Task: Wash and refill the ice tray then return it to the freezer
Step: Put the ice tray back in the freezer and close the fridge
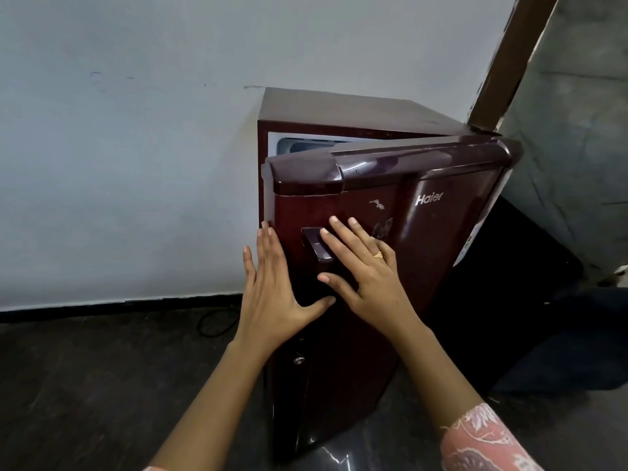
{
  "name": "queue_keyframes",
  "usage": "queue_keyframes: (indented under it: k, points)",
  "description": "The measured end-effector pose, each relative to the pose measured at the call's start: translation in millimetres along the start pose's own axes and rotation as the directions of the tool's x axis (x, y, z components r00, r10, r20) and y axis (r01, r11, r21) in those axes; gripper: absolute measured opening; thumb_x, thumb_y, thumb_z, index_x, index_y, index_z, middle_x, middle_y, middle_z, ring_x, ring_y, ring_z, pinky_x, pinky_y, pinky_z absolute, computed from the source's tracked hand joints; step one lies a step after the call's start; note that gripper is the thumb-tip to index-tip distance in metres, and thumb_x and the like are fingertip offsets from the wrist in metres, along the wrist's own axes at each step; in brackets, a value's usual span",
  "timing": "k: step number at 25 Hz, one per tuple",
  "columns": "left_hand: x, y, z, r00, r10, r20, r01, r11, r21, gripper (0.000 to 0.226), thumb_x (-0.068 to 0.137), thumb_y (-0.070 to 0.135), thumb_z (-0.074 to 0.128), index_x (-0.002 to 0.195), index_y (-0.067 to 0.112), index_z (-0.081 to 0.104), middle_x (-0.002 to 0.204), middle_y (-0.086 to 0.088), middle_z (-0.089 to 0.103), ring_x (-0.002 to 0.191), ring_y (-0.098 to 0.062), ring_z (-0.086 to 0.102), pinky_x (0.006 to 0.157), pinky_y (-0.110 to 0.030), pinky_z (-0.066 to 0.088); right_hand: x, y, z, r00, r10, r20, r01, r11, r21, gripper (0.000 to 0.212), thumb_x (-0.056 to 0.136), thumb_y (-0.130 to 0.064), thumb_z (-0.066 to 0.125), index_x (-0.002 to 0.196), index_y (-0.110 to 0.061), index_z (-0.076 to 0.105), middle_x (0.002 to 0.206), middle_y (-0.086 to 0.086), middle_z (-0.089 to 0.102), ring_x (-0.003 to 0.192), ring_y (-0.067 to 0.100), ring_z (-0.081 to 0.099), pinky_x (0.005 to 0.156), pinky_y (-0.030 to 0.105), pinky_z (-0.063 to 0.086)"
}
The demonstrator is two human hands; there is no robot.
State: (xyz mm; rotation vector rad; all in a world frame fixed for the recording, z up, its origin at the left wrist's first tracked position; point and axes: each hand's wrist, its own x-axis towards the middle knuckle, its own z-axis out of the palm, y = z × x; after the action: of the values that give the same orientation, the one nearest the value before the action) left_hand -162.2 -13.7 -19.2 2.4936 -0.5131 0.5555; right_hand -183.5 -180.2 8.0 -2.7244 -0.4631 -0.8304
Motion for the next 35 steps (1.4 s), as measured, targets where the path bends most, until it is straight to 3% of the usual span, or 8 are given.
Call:
queue_keyframes:
  k: [4,10,16,21,29,35]
  points:
    - [30.2,-5.8,8.8,0.997,-0.072,-0.005,0.071,0.995,-0.072,0.129,0.060,0.080,0.042,0.142,0.008,-0.028,0.152,-0.008,-0.026,0.143,-0.014,-0.017,0.110,-0.031,-0.023,27.5,-3.4,21.4,0.999,0.049,-0.008,-0.049,0.998,0.041,0.058,0.090,-0.052,0.038,0.143,-0.034,0.029,0.152,-0.019,0.013,0.144,0.009,0.005,0.108,0.023,0.005]
    - [70.0,-32.3,16.6,0.995,-0.103,-0.005,0.102,0.991,-0.089,0.122,0.073,0.056,0.063,0.144,0.002,-0.020,0.156,-0.015,-0.016,0.145,-0.019,-0.010,0.112,-0.033,-0.017,63.4,-7.2,47.7,0.995,0.098,-0.021,-0.098,0.995,0.003,0.057,0.090,-0.052,0.034,0.144,-0.033,0.030,0.154,-0.011,0.020,0.142,0.009,0.003,0.111,0.031,0.009]
    - [107.4,-58.6,25.7,0.990,-0.102,0.097,0.108,0.992,-0.061,0.117,0.078,0.049,0.065,0.145,0.002,-0.019,0.155,-0.014,-0.020,0.144,-0.018,-0.015,0.113,-0.033,-0.016,97.5,-3.6,71.7,0.993,0.116,-0.031,-0.116,0.993,-0.006,0.058,0.090,-0.050,0.032,0.144,-0.028,0.032,0.154,-0.005,0.024,0.140,0.010,0.004,0.114,0.036,0.010]
    - [130.8,-75.7,30.6,0.983,-0.089,0.159,0.100,0.993,-0.061,0.114,0.079,0.044,0.065,0.146,0.005,-0.018,0.154,-0.013,-0.022,0.143,-0.016,-0.017,0.113,-0.035,-0.015,117.3,1.9,87.8,0.988,0.154,0.000,-0.154,0.988,0.014,0.056,0.095,-0.043,0.044,0.145,-0.028,0.027,0.155,-0.006,0.019,0.140,0.009,0.000,0.118,0.039,0.004]
    - [143.8,-88.1,39.4,0.980,-0.087,0.181,0.099,0.994,-0.055,0.115,0.077,0.049,0.064,0.146,0.009,-0.019,0.153,-0.011,-0.026,0.143,-0.015,-0.019,0.112,-0.035,-0.016,127.1,9.8,104.3,0.984,0.170,-0.060,-0.163,0.982,0.097,0.059,0.088,-0.052,0.036,0.143,-0.032,0.030,0.153,-0.011,0.020,0.141,0.009,0.006,0.116,0.047,0.005]
    - [139.7,-80.0,31.8,0.967,-0.163,0.198,0.147,0.985,0.092,0.113,0.079,0.054,0.059,0.146,0.007,-0.020,0.154,-0.013,-0.022,0.144,-0.016,-0.014,0.111,-0.041,-0.018,126.5,6.1,90.6,0.973,0.210,0.090,-0.218,0.971,0.094,0.060,0.092,-0.048,0.043,0.145,-0.037,0.020,0.155,-0.015,0.011,0.143,0.007,-0.002,0.115,0.050,-0.003]
